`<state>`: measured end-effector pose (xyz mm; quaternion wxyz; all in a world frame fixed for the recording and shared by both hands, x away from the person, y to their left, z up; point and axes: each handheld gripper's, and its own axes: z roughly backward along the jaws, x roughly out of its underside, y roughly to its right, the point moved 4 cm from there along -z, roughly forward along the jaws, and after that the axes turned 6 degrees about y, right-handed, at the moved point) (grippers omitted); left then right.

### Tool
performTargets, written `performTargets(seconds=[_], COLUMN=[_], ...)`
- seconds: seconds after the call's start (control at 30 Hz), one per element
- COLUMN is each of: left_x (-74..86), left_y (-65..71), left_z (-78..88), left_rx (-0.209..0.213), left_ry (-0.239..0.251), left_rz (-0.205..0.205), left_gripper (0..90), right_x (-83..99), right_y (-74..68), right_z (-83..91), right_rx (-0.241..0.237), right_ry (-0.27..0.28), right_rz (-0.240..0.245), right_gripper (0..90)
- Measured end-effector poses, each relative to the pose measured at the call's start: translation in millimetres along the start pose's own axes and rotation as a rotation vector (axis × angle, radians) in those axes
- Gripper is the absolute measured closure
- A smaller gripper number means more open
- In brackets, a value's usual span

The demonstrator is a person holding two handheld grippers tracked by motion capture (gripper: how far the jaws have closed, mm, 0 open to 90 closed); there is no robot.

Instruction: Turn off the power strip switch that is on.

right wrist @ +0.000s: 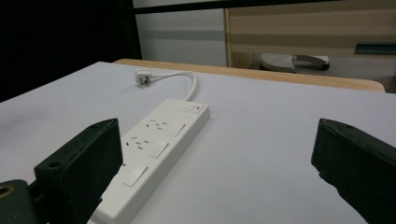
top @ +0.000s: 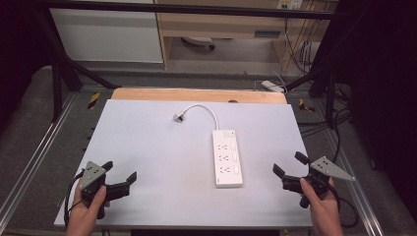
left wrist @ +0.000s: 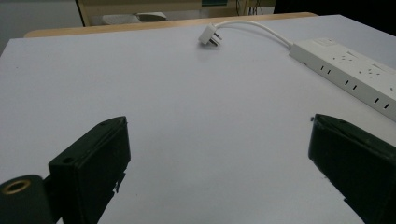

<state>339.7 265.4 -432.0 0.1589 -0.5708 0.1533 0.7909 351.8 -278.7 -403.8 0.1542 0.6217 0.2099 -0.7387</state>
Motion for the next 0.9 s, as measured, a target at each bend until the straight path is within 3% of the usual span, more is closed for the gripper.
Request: performTargets(seconds=[0.37, 0.7, 0.9], left_x=[0.5, 0.8, 0.5], left_y=[1.2, 1.8, 1.8], left_z=[-0.8, -1.5, -1.9], left_rx=[0.006, 0.009, 0.009], left_ry=[-0.006, -0.009, -0.008], left_rz=[-0.010, -0.011, -0.011], left_gripper=[5.4, 5.4, 5.4], right_x=[27.7, 54.8, 58.3], right_y=[8.6, -5.8, -8.6], right_z=[-4.9, -22.1, -29.9], right_rx=[0.003, -0.059, -0.060], right_ry=[-0.055, -0.190, -0.217], right_rz=[0.000, 0.036, 0.037], right_gripper=[2.5, 2.9, 2.5])
